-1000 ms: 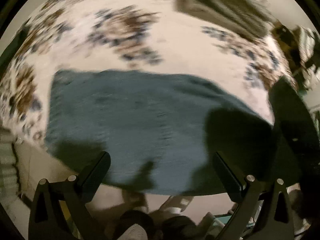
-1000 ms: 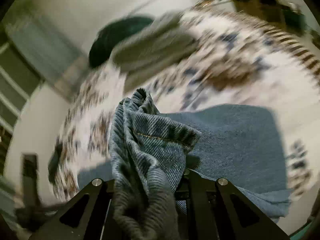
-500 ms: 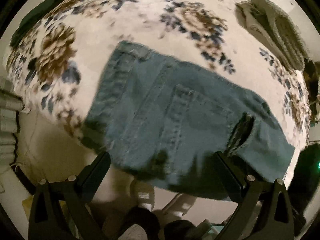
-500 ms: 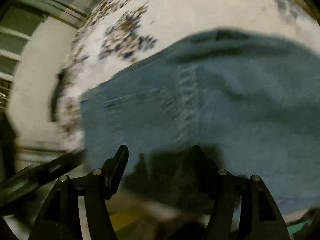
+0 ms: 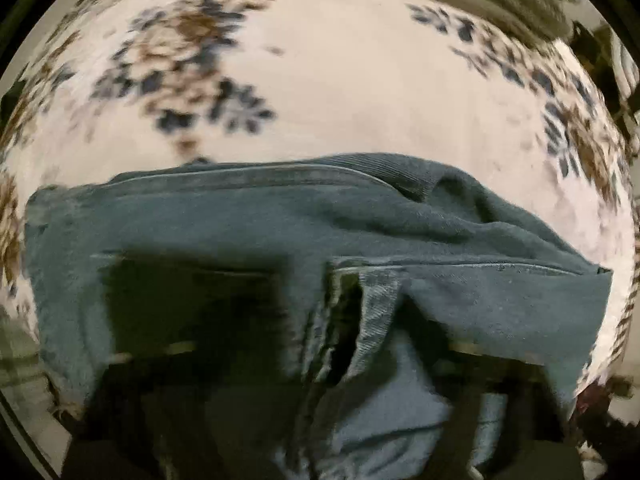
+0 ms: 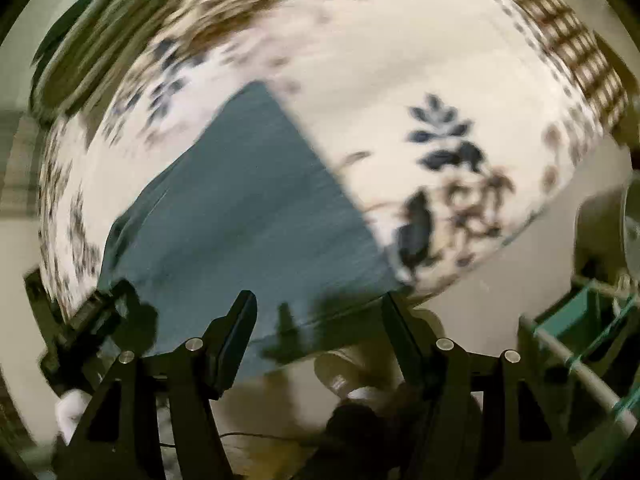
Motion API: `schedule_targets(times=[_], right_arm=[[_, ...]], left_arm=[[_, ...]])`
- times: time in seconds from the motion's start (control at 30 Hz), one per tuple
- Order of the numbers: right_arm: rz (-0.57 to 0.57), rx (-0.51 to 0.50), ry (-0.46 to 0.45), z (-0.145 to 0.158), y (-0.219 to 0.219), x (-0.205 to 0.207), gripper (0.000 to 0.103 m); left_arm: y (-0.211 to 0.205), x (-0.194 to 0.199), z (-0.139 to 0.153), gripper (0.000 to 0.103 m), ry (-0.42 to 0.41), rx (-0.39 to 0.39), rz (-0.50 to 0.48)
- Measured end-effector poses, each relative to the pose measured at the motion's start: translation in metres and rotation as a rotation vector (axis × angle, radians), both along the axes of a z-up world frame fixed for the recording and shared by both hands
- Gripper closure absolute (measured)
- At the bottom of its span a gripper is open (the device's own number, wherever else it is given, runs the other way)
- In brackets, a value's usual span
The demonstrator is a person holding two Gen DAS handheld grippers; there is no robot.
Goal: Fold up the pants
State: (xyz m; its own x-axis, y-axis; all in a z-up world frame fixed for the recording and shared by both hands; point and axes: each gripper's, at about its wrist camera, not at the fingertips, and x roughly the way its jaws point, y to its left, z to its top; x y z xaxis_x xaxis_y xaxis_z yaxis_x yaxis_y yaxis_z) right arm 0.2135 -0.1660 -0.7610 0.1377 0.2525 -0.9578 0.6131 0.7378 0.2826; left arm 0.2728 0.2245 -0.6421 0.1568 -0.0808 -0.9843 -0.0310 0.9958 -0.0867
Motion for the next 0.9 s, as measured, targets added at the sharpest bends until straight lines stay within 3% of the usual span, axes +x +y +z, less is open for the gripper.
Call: schedule_targets(times=[0.03,0.07,0.17,0.3,0.5,0.53,0.6,0.63,0.67,0.8,0.9], right_arm=[[0.001,0.002,0.015,-0.003,-0.003,0.002,0.036],[0.002,0.008,0.024,-0.01,-0.005,0.006,0.036],[0.063,0.008,0.071,-0.034,0.004,0.021,0.036],[0.237,-0.056,0.202,-0.063,0.027,0.02,0.036],[0.224,-0.012,0.204,-0.058,0.02,0.008,0.036],[0.217,-0.01,0.195,-0.054,0.017,0.009,0.035],[0.211,-0.015,0.145,-0.04,0.022,0.014,0.034],[0.212,-0.024,0.122,-0.032,0.018,0.014,0.034],[0.219,-0.037,0.097,-0.023,0.022,0.019,0.034],[0.264,-0.077,0.025,0.001,0.049,0.031,0.033],[0.311,-0.096,0.013,0.01,0.077,0.043,0.033]], left_arm=[[0.0,-0.001,0.001,0.05,-0.013,0.007,0.004],[0.0,-0.005,0.004,0.079,-0.034,-0.022,-0.002],[-0.001,-0.018,0.013,0.084,-0.056,-0.008,-0.052],[0.019,-0.03,0.003,0.08,0.025,0.002,-0.054],[0.048,-0.037,0.015,0.08,0.061,-0.108,0.035],[0.055,-0.041,0.019,0.074,0.05,-0.128,0.056],[0.068,-0.049,0.028,0.043,0.013,-0.173,0.104],[0.077,-0.054,0.033,0.012,-0.007,-0.193,0.135],[0.089,-0.06,0.039,0.003,-0.031,-0.203,0.172],[0.152,-0.09,0.048,0.003,-0.098,-0.228,0.409],[0.2,-0.114,0.028,0.003,-0.087,-0.255,0.616]])
